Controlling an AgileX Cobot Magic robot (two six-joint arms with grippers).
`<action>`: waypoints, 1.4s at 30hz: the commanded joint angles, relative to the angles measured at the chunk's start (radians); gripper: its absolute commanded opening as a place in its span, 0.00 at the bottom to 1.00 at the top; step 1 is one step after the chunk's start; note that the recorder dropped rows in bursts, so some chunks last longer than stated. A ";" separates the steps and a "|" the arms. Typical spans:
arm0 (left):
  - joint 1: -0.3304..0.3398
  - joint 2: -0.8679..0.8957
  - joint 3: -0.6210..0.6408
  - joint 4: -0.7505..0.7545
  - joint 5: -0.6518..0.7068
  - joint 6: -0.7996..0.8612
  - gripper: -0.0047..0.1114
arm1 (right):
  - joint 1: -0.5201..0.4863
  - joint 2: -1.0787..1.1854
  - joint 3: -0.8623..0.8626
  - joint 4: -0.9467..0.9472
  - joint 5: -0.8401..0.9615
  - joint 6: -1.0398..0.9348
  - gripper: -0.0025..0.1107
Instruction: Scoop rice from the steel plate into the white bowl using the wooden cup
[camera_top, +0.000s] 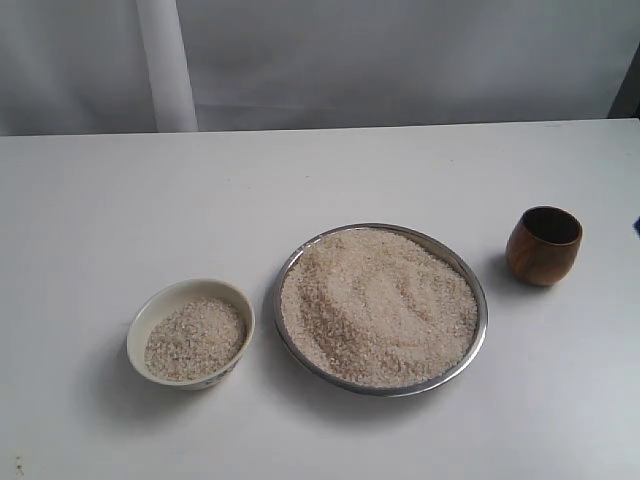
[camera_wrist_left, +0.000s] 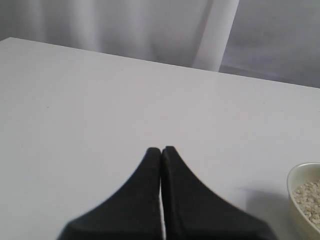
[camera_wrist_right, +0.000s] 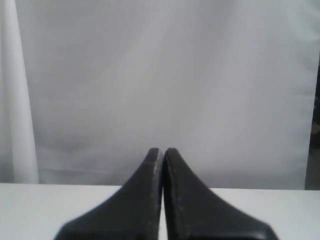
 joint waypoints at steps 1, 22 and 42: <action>0.000 -0.002 -0.004 -0.005 -0.006 -0.002 0.04 | -0.004 0.260 -0.006 -0.021 -0.195 -0.089 0.02; 0.000 -0.002 -0.004 -0.005 -0.006 -0.002 0.04 | -0.004 0.887 0.075 -0.041 -0.496 -0.099 0.02; 0.000 -0.002 -0.004 -0.005 -0.006 -0.002 0.04 | -0.004 0.887 0.077 0.123 -0.496 -0.005 0.05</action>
